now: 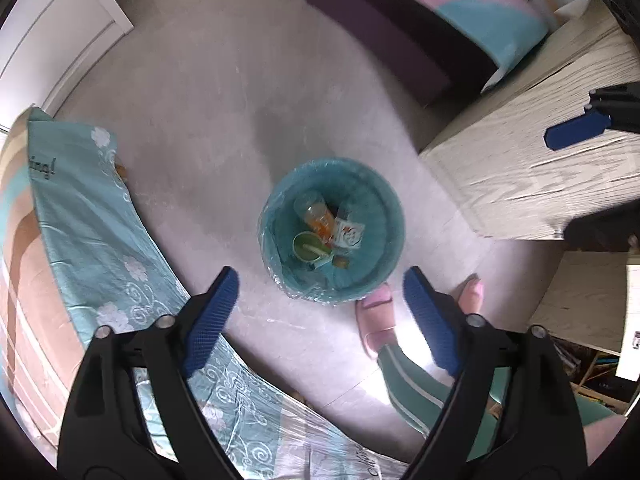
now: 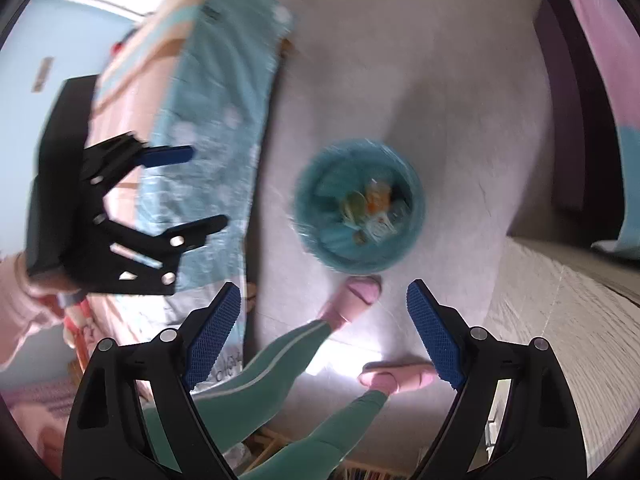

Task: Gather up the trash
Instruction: 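Bring both open tools back to the table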

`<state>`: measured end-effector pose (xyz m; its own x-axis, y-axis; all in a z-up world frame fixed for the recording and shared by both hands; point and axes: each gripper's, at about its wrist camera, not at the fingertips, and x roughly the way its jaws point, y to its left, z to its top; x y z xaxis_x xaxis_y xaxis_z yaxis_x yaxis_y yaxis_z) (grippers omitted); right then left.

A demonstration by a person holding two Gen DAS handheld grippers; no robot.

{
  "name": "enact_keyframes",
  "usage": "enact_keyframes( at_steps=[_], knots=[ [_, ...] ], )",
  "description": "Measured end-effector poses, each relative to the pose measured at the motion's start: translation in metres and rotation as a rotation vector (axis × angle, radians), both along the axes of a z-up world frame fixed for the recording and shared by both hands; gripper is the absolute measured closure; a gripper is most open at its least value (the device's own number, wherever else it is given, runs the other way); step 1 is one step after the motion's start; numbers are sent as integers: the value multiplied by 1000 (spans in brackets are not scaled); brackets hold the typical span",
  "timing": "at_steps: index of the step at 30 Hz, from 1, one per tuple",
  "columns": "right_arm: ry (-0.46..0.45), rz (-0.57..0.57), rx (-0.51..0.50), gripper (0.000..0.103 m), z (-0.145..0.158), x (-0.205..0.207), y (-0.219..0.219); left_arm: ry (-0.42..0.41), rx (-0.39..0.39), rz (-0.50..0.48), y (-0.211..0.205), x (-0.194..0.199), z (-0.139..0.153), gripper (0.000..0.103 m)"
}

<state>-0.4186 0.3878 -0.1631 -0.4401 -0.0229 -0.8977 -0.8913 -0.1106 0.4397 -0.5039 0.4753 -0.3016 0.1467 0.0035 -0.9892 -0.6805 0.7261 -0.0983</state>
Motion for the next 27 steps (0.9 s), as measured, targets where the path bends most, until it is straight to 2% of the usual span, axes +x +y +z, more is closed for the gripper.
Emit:
enact_keyframes(
  at_steps=[4, 7, 9, 13, 15, 18, 21, 27],
  knots=[
    [40, 13, 130, 18, 80, 6, -28, -39, 48, -52, -11, 3, 60, 17],
    [58, -20, 224, 18, 136, 26, -52, -82, 102, -114, -22, 14, 104, 16],
    [45, -54, 267, 18, 163, 42, -68, -100, 136, -170, -33, 26, 126, 12],
    [-7, -178, 336, 15, 205, 89, -116, -131, 203, -323, -56, 67, 172, 10],
    [-27, -251, 360, 15, 219, 113, -142, -158, 233, -381, -67, 90, 193, 6],
    [-50, -356, 400, 12, 236, 146, -191, -210, 271, -479, -92, 130, 224, 7],
    [-49, -450, 411, 8, 240, 174, -235, -246, 308, -583, -125, 173, 249, 7],
    [-139, -701, 410, 6, 240, 241, -341, -295, 322, -767, -195, 255, 272, 7]
  ],
)
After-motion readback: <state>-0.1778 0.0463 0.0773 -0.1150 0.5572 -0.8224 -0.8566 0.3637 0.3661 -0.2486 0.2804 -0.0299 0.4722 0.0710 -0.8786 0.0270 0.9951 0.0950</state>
